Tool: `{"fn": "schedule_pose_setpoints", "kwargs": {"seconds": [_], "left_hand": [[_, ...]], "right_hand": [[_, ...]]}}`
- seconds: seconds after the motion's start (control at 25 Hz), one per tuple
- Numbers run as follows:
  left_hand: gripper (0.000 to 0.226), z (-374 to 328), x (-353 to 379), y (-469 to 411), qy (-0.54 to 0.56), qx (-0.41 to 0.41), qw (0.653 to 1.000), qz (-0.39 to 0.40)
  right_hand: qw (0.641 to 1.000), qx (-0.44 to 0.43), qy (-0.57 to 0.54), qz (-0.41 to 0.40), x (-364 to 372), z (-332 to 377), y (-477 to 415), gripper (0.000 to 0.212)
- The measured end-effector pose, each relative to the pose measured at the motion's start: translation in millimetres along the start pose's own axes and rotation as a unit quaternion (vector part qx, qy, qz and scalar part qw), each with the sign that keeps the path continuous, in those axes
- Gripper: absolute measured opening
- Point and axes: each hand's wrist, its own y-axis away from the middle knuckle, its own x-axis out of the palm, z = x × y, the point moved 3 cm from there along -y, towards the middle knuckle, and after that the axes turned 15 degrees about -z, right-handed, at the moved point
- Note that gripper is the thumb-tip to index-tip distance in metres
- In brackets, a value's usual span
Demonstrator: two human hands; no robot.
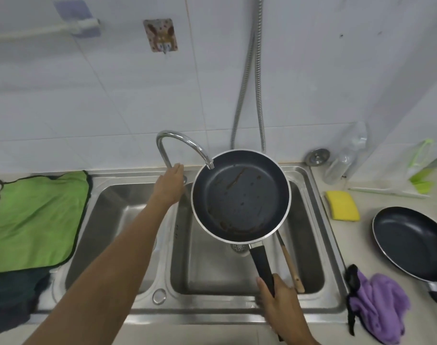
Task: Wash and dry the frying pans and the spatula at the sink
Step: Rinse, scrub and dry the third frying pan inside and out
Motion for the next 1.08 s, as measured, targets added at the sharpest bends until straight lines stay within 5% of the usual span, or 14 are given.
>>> {"fn": "schedule_pose_setpoints", "kwargs": {"seconds": [0.12, 0.28, 0.36, 0.44, 0.52, 0.64, 0.76, 1.08], "left_hand": [[0.063, 16, 12, 33, 0.077, -0.061, 0.994, -0.051], [0.066, 36, 60, 111, 0.059, -0.036, 0.994, 0.089], [0.054, 31, 60, 150, 0.19, -0.122, 0.974, 0.025], [0.031, 2, 54, 194, 0.346, -0.252, 0.903, 0.03], [0.013, -57, 44, 234, 0.5, -0.332, 0.779, 0.181], [0.028, -133, 46, 251, 0.615, -0.368, 0.649, 0.256], [0.028, -178, 52, 245, 0.663, -0.412, 0.57, 0.258], [0.029, -165, 39, 226, 0.66, -0.412, 0.588, 0.222]], "right_hand": [[1.0, 0.021, -0.01, -0.01, 1, -8, 1, 0.024], [0.999, 0.035, -0.029, -0.018, 2, -9, 3, 0.022], [0.999, 0.029, -0.026, -0.015, 0, -4, 0, 0.021], [0.999, 0.017, -0.038, 0.0, -1, 4, -1, 0.017], [0.998, -0.005, -0.061, 0.0, 0, 16, -2, 0.019], [0.994, -0.04, -0.096, 0.016, 6, 22, 2, 0.044], [0.993, -0.028, -0.113, 0.014, -9, 12, 11, 0.059], [0.991, -0.07, -0.113, 0.027, -6, 30, -6, 0.062]]}}
